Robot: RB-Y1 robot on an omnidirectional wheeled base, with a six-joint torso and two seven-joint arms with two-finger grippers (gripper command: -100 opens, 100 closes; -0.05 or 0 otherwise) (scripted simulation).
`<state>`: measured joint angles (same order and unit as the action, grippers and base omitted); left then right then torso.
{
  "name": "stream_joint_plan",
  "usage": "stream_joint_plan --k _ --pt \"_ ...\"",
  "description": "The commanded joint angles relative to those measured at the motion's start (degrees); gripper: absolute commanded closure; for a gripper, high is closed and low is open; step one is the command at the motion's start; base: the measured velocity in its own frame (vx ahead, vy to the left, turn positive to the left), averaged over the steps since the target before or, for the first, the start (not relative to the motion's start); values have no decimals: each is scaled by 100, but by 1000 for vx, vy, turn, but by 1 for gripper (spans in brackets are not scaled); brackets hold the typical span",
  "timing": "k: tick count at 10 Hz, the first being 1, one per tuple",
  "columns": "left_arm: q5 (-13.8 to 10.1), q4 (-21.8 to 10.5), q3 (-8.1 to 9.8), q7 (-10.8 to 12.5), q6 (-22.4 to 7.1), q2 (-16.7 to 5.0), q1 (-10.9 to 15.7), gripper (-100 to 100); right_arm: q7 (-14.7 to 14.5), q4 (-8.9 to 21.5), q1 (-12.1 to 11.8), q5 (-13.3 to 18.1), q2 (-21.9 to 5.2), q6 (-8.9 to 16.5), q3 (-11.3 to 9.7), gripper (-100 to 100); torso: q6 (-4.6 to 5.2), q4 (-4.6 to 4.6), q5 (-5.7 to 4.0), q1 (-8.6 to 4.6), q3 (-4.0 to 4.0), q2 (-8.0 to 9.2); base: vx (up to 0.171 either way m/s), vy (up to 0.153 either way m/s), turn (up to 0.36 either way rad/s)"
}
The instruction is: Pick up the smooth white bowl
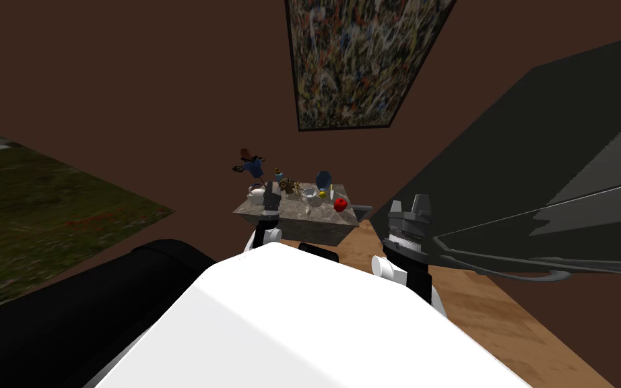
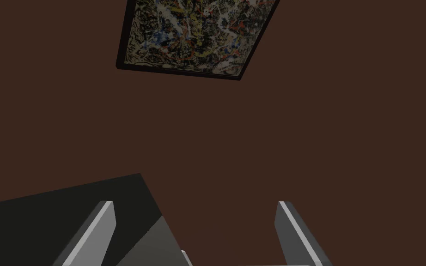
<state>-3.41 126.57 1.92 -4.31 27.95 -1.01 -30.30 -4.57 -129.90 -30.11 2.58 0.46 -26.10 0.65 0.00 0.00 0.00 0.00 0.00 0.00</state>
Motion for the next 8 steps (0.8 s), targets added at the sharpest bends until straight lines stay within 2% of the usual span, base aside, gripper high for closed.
stream_joint_plan --k 1,4,7,8 --pt "8 -56 -15 56 -149 -209 110 -100 0 0 0 0 0 0 0 0 0 0 0 0 0 0 -30 -8 5" --pt "21 -212 -51 181 -522 -461 384 -100 0 0 1 0 0 0 0 0 1 5 -2 -9 15 26 -73 -25 6" --pt "29 -471 -100 349 -1015 -635 816 -100 0 0 1 0 1 0 -1 0 1 7 -3 -16 19 33 -92 -39 12" --pt "29 -471 -100 349 -1087 -635 816 -100 0 0 1 0 0 0 -1 0 0 8 -3 -13 20 35 -65 -27 5"
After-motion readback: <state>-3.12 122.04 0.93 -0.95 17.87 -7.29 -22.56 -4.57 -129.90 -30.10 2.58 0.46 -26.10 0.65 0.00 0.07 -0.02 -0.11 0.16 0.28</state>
